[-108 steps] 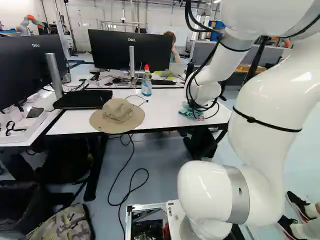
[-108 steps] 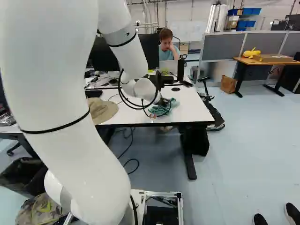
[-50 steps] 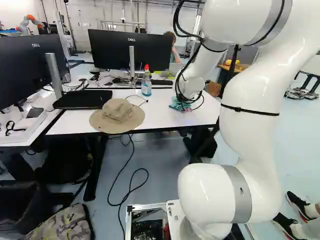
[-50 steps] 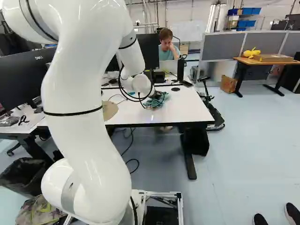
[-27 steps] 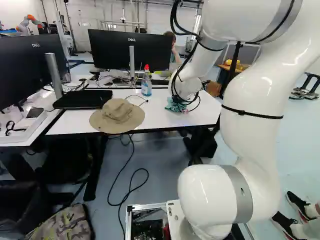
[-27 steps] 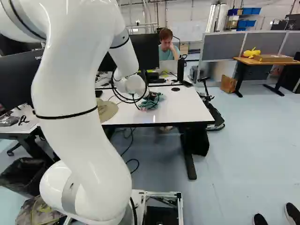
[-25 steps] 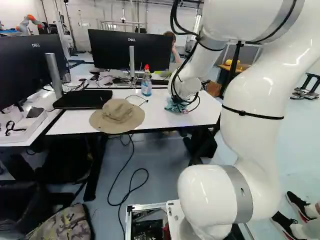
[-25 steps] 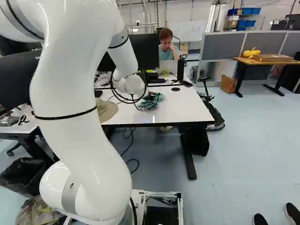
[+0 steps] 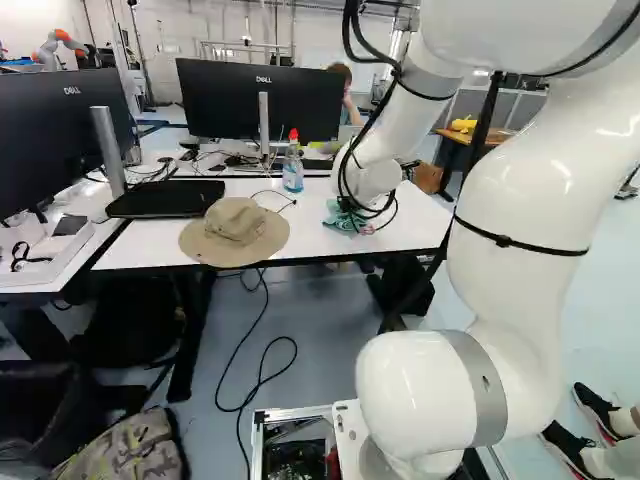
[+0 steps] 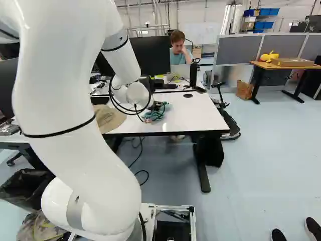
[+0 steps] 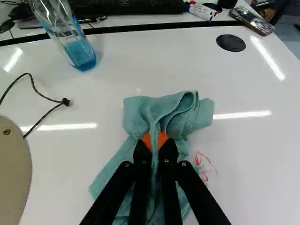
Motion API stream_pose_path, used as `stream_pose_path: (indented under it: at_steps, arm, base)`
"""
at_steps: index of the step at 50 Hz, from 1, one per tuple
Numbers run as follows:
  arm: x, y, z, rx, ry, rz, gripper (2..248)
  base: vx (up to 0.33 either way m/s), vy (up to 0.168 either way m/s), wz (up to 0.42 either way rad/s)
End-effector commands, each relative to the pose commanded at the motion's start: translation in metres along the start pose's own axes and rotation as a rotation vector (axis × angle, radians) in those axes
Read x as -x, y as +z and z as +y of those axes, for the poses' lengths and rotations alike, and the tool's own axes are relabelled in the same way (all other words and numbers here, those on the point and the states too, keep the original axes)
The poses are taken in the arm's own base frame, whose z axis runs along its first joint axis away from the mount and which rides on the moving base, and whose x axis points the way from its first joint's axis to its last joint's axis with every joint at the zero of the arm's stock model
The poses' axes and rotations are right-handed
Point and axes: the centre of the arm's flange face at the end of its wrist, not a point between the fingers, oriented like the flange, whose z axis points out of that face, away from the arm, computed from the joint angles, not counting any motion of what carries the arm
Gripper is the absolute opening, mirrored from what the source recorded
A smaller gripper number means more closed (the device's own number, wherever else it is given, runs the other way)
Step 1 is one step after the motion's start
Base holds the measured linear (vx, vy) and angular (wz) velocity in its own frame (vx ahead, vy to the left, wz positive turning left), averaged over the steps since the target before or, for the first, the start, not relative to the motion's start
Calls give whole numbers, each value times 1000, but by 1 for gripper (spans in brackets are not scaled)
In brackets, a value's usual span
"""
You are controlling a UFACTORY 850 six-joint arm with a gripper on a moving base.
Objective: Clean the table with the green towel
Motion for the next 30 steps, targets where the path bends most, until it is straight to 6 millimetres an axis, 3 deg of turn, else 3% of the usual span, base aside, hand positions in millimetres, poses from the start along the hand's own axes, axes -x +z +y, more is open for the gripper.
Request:
stream_pose_path:
  at_steps: [30]
  arm:
    - [40, -43, 10, 18, 17, -11, 33]
  base:
    - [0, 0, 0]
